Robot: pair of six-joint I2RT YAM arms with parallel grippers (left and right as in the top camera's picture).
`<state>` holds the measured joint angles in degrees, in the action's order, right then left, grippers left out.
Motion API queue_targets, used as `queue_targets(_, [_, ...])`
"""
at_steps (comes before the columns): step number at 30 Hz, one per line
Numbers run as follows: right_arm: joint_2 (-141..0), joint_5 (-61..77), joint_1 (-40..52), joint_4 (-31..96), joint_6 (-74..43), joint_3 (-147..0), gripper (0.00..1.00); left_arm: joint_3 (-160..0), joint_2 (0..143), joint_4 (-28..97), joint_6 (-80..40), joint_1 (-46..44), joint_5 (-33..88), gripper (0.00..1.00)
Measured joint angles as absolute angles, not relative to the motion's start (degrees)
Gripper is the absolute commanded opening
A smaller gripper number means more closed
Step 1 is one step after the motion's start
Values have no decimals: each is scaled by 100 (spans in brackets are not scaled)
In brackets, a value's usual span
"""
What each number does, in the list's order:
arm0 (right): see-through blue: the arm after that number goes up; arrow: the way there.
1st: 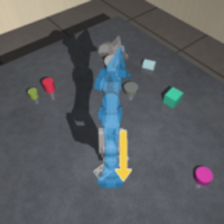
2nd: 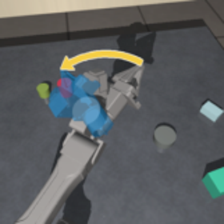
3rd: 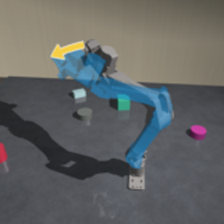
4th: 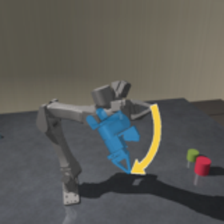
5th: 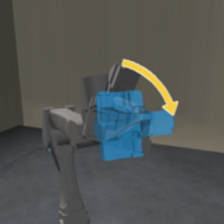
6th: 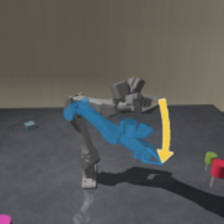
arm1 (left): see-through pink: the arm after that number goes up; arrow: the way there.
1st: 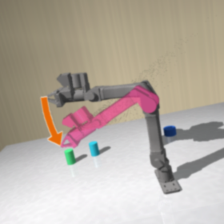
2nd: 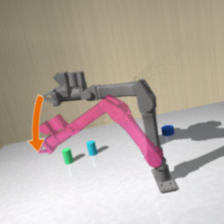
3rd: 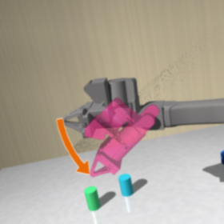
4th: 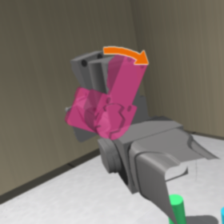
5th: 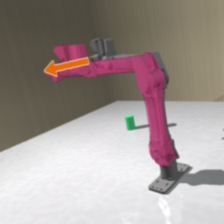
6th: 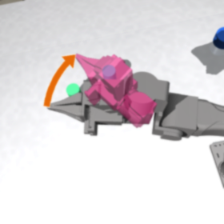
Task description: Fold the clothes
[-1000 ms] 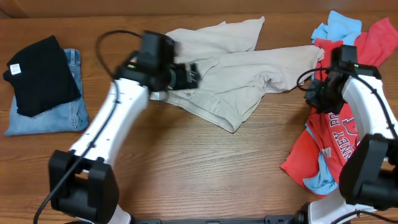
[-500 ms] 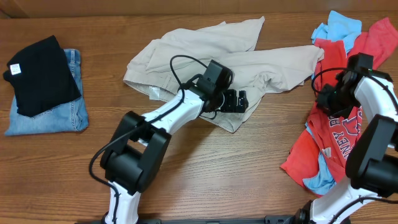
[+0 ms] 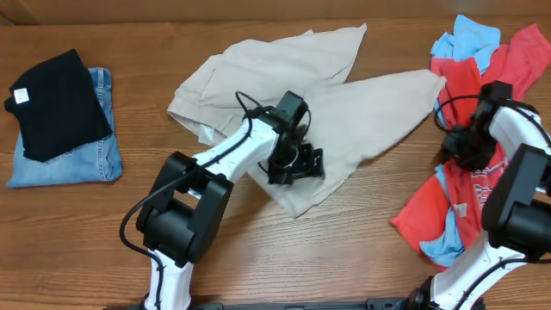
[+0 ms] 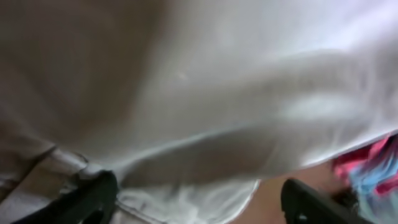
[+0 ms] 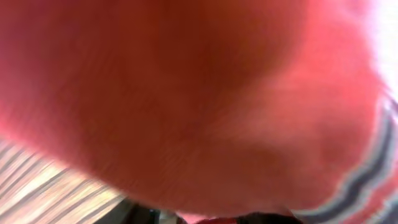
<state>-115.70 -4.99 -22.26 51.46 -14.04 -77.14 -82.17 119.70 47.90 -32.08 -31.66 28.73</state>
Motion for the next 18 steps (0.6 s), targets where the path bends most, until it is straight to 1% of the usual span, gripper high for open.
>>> queue_targets(5, [-11570,-725,-3081,5009,-1632,-7714,47,-8123,11977,5784,-2853,-2543,2976,90])
queue_targets(8, [-11579,-788,-3651,5009,-1706,-7738,51,-8090,11987,6130,-2620,-2005,2836,92])
queue_targets(12, [-11666,-530,-4206,5148,-1721,-7948,51,-8086,11990,6326,-2318,-1308,2652,92])
queue_targets(15, [-11692,-16,-4346,5494,-1570,-8309,52,-8086,11990,6357,-2121,-836,2622,93])
queue_targets(18, [-11692,637,-4244,5828,-1278,-8761,53,-8088,11990,6379,-1935,-519,2637,93])
